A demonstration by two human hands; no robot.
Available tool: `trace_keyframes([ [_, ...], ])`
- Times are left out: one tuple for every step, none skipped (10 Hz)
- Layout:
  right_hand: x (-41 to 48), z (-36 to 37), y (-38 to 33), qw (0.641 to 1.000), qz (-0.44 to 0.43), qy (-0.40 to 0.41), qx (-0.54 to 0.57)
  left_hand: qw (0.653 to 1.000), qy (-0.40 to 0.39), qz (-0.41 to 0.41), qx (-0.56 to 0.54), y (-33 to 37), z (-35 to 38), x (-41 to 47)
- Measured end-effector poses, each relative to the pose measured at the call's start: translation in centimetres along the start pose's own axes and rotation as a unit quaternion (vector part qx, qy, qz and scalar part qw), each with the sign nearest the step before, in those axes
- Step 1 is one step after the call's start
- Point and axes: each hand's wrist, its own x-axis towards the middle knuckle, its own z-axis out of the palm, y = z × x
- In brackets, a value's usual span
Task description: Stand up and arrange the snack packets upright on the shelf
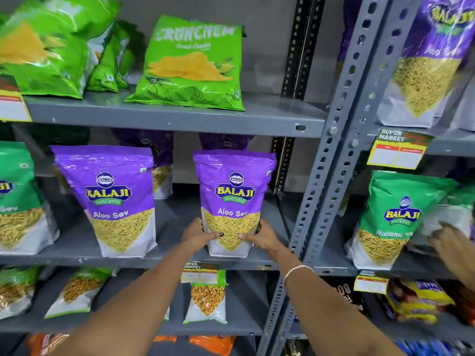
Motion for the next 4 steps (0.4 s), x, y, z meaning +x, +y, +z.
trace_keyframes([
  [-0.3, 0.0, -0.1, 1.000, 0.000, 0.004, -0.001, 1.000, 0.009, 0.005, 0.008, 1.3, -0.2, -1.8],
  [0.1, 0.1, 0.5, 1.000, 0.008, 0.001, -0.008, 0.999, 0.026, 0.015, 0.019, 2.0, -0.4, -3.3],
  [1.0, 0.0, 1.5, 1.000, 0.012, 0.004, -0.015, 0.999, 0.019, 0.010, 0.035, 2.7, -0.5, -3.8],
  [-1.1, 0.8, -0.6, 0.998, -0.007, 0.041, -0.039, 0.996, 0.035, 0.018, 0.085, 3.8, 0.0, -5.6],
])
